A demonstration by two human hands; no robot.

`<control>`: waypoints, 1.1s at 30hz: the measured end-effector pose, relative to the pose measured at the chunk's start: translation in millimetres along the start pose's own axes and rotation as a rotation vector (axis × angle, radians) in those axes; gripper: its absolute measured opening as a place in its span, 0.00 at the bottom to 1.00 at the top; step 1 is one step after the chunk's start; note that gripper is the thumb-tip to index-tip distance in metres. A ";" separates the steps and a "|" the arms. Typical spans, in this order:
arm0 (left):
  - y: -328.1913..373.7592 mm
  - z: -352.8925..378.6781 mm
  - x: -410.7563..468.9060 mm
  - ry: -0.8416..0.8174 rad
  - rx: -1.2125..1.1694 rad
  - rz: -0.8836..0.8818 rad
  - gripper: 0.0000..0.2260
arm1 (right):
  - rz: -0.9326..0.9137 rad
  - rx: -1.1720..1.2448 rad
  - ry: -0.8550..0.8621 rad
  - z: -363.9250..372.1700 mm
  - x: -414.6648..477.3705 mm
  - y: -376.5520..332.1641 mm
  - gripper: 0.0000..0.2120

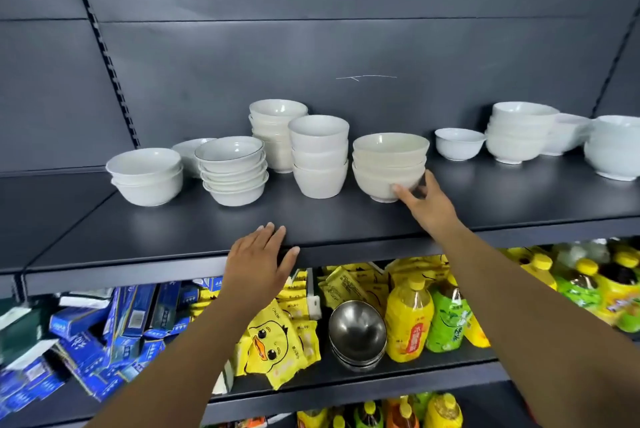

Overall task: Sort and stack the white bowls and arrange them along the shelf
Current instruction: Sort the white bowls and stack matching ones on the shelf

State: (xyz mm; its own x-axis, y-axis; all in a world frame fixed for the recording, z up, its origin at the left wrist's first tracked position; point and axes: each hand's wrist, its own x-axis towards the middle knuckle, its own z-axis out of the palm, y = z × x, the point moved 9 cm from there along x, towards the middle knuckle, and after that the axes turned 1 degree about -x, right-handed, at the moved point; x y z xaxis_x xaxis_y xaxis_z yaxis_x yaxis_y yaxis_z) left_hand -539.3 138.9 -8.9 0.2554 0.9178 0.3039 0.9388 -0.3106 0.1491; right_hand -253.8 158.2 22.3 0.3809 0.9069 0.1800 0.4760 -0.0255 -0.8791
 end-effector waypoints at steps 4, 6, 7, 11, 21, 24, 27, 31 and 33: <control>-0.2 -0.3 -1.5 0.005 -0.026 -0.001 0.43 | 0.067 0.042 -0.036 2.3 0.8 1.0 0.34; -0.2 -1.1 1.0 0.003 -0.028 -0.015 0.40 | 0.109 0.073 -0.047 1.8 3.9 4.3 0.39; 0.2 -3.1 5.0 0.005 -0.046 -0.023 0.38 | 0.135 0.094 -0.059 1.8 6.7 6.1 0.43; 22.7 -6.4 26.8 -0.063 -0.422 0.020 0.26 | 0.145 0.197 -0.104 1.9 17.9 -0.2 0.53; 102.4 24.4 97.4 -0.244 -0.954 -0.011 0.37 | -0.114 0.253 -0.155 -5.2 52.9 -33.2 0.45; 119.3 26.2 119.3 -0.149 -1.028 -0.009 0.36 | -0.144 0.161 -0.187 -15.6 64.1 -33.8 0.24; 132.1 34.5 136.2 -0.055 -1.047 -0.078 0.34 | -0.144 0.161 -0.212 -28.7 80.0 -25.9 0.20; 166.7 45.4 155.3 -0.054 -1.033 -0.104 0.44 | -0.130 0.098 -0.220 -62.0 101.3 -9.9 0.22; 188.7 48.7 163.9 -0.048 -1.020 -0.116 0.46 | -0.121 0.071 -0.224 -79.2 112.5 0.9 0.23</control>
State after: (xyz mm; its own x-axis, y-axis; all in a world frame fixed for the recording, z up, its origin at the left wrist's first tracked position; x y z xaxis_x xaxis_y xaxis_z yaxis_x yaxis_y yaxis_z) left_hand -309.1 242.8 23.2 0.2053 0.9577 0.2018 0.3203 -0.2606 0.9108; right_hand -147.8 226.9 76.7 0.1357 0.9724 0.1898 0.4476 0.1108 -0.8874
